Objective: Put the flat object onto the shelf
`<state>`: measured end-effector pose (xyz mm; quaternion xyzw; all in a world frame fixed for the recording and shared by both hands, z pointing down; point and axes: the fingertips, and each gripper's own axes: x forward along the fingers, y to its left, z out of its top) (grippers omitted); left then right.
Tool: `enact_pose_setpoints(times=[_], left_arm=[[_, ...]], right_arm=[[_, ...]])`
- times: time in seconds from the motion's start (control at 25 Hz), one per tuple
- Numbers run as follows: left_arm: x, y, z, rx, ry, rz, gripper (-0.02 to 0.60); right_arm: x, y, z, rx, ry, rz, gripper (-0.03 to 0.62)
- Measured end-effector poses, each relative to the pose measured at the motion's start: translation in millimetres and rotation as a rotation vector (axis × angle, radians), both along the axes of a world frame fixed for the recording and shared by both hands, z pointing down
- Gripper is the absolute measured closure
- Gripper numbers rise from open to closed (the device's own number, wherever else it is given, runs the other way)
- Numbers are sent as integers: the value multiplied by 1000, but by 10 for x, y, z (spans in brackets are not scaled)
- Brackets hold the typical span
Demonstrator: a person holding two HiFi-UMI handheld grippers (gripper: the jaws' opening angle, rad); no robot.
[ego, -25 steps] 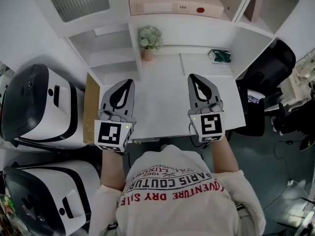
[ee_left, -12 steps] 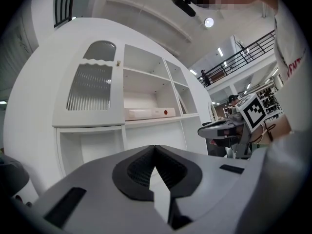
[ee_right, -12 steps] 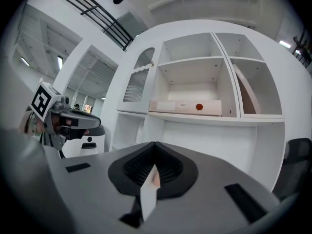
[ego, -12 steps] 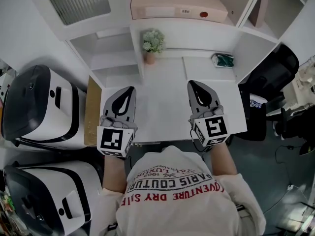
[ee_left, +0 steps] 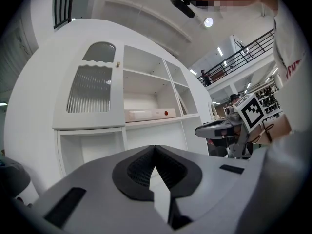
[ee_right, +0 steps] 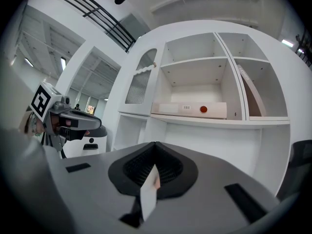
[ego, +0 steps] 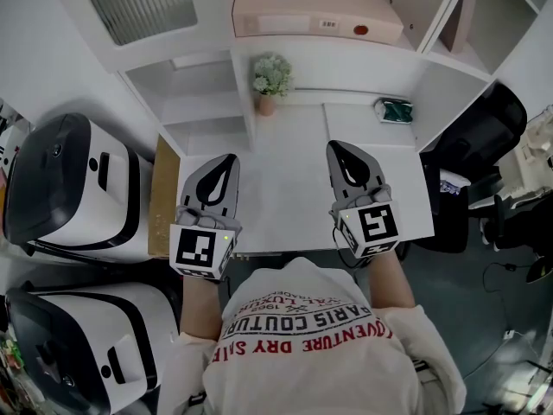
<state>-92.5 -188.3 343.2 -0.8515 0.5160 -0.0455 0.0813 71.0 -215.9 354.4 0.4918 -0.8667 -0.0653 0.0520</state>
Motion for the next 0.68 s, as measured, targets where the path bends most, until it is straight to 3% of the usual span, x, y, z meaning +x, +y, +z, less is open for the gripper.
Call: enact_pose_setpoints(times=[0.2, 0.68], left_arm=[[-2, 34, -17, 1, -1, -2, 571], [27, 50, 12, -12, 13, -2, 571]], right_arm=[[-63, 52, -31, -34, -85, -52, 568], [-44, 83, -18, -2, -3, -17, 568]])
